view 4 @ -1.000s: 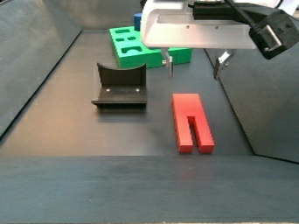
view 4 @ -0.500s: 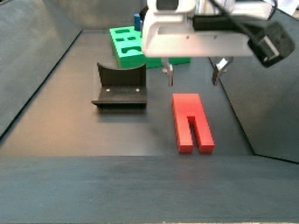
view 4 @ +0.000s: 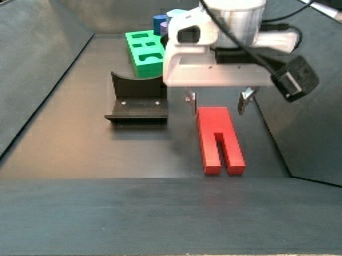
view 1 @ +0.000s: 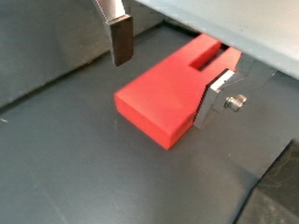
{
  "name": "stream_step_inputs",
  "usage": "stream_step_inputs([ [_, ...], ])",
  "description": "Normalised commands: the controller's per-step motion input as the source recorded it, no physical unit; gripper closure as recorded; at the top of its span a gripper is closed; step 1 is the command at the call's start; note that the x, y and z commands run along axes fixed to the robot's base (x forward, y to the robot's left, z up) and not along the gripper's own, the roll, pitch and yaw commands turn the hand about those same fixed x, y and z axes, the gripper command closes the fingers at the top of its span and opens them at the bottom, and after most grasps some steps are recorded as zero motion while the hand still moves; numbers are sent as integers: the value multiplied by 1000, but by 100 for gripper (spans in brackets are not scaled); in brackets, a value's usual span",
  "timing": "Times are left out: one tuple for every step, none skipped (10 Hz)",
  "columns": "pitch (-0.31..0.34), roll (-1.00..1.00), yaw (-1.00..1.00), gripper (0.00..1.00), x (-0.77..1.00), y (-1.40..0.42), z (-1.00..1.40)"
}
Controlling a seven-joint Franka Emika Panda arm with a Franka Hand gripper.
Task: Pick up the double-square object. Move up. Rotate the double-square object. Place the double-square object on the fixture. Regrasp the double-square object. Move to above the board. Insert the double-square object.
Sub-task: Rotate the double-square object, then move up.
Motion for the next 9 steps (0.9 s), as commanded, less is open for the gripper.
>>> stream_step_inputs([
  [-70, -139, 0, 0, 39, 16, -621],
  [-77, -150, -3, 0, 41, 20, -497],
  [-76, -155, -6, 0, 41, 22, -437],
  [-79, -165, -10, 0, 40, 24, -325],
  [-81, -171, -9, 0, 40, 25, -271],
  [-97, -178, -6, 0, 35, 29, -171],
  [0, 0, 0, 100, 0, 0, 0],
  [0, 0, 0, 100, 0, 0, 833],
  [10, 0, 0, 100, -13, 0, 812],
])
